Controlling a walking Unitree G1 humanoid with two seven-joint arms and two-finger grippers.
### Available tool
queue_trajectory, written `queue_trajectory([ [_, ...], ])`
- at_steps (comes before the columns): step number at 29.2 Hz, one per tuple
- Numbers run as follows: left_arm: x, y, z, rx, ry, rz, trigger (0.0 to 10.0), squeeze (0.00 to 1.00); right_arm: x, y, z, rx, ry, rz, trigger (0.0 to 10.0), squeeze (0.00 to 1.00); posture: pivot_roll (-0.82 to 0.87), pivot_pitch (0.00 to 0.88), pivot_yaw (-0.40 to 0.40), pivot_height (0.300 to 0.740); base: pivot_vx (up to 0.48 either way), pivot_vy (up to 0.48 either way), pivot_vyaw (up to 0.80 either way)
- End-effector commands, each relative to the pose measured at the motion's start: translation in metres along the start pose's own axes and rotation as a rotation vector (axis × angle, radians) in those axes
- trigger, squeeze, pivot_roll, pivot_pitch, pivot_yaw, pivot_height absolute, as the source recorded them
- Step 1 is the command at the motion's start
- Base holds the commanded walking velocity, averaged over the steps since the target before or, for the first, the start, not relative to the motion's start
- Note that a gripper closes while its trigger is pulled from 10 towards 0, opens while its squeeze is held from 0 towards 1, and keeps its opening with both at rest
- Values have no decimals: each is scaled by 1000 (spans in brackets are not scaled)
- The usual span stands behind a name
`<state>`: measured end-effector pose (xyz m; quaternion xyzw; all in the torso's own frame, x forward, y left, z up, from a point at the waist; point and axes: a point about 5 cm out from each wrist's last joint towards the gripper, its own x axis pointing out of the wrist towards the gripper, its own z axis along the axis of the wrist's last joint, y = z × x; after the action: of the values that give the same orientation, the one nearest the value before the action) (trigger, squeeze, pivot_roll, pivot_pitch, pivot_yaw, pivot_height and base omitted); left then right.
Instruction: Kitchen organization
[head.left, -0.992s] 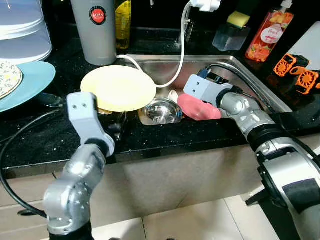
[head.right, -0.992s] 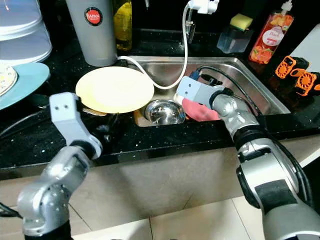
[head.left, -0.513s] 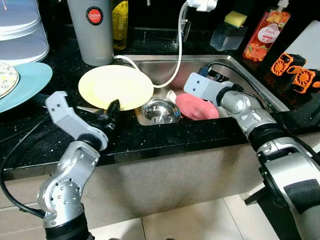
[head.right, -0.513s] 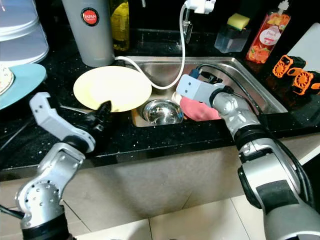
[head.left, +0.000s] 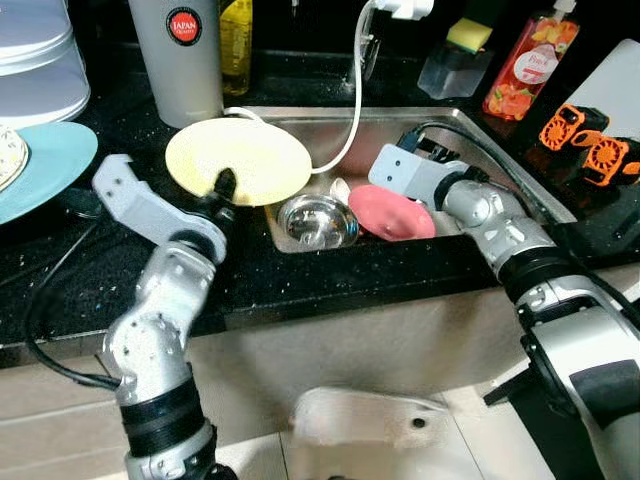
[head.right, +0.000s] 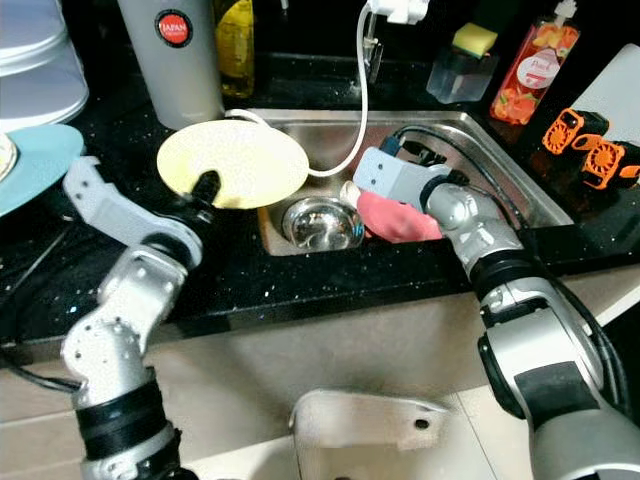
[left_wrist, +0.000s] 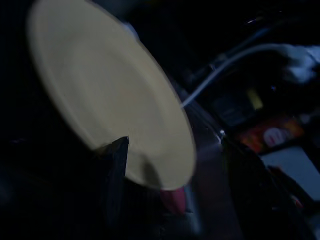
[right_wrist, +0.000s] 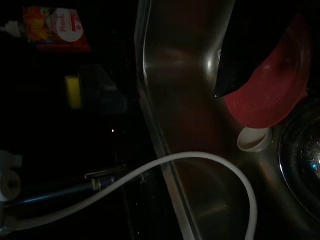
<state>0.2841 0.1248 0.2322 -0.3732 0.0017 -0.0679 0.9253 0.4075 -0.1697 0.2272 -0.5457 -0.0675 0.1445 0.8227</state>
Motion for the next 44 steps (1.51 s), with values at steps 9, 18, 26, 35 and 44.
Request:
queue_trajectory([
  [9, -4, 13, -20, 44, 64, 76, 10000, 0, -3, -1, -5, 24, 12, -23, 10000, 0, 168, 11, -111, 740, 0, 0, 0],
  [18, -5, 8, -2, 302, -8, 42, 10000, 0, -5, 0, -8, 25, 18, -27, 10000, 0, 170, 11, -105, 740, 0, 0, 0],
  [26, -12, 2, 20, 770, -78, -56, 10000, 0, -6, -1, -9, 46, 13, -60, 10000, 0, 183, 16, -107, 740, 0, 0, 0],
  [35, -16, 7, 30, 1232, 23, -217, 10000, 0, -8, -3, -13, 78, 23, -89, 10000, 0, 185, 19, -107, 740, 0, 0, 0],
  [44, -7, 42, 50, 1638, 197, -231, 10000, 0, -8, -6, -14, 76, 29, -99, 10000, 0, 186, 14, -108, 740, 0, 0, 0],
])
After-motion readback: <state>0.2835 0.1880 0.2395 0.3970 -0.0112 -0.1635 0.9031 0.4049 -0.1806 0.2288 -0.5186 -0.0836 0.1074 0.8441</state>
